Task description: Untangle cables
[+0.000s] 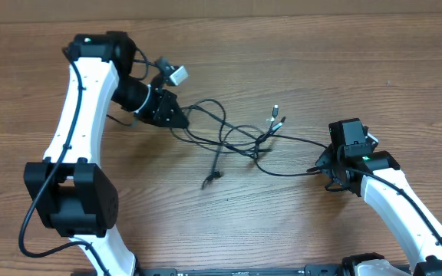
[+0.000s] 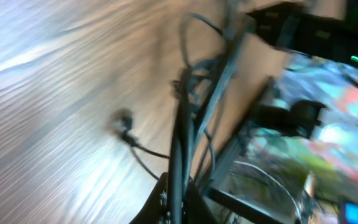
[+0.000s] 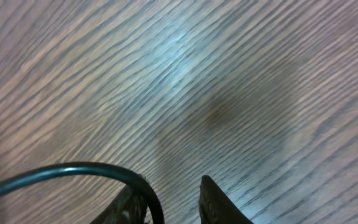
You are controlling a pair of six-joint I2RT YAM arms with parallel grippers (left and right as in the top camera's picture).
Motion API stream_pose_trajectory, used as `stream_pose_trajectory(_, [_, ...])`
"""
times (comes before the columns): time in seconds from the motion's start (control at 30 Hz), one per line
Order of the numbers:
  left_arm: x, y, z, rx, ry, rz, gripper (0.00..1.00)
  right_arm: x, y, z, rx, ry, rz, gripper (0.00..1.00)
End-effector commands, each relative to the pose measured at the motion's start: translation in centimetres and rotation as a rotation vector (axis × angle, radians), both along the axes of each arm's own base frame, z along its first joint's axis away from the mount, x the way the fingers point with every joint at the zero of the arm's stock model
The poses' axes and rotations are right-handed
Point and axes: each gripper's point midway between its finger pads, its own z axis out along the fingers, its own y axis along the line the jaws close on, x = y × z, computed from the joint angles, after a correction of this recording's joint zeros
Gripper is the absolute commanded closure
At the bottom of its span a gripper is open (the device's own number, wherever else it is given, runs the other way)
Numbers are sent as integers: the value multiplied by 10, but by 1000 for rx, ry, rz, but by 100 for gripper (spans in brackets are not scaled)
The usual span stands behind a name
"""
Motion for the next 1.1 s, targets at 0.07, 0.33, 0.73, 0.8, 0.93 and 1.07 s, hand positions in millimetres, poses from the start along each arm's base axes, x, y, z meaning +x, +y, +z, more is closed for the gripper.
stream_pose_trajectory(0.07, [18, 66, -17, 377, 60, 298, 96, 1, -21, 5, -69, -25, -104, 72])
stream_pose_trajectory(0.33, [27, 103, -27, 595, 108, 545, 96, -4, -50, 4, -75, -8, -210, 69])
stream_pose_trajectory(0.73, [28, 144, -26, 798, 113, 767, 96, -16, -92, 4, -81, 11, -347, 62])
stream_pose_trajectory(0.8, [29, 150, -24, 799, 116, 796, 96, -16, -94, 4, -75, 11, -356, 59])
stream_pose_trajectory(0.93, [33, 167, -13, 777, 119, 893, 96, -16, -94, 3, -66, 12, -355, 56])
stream_pose_trajectory(1.07, [44, 174, 10, 686, 75, 958, 96, -16, -92, 3, -56, 13, -345, 55])
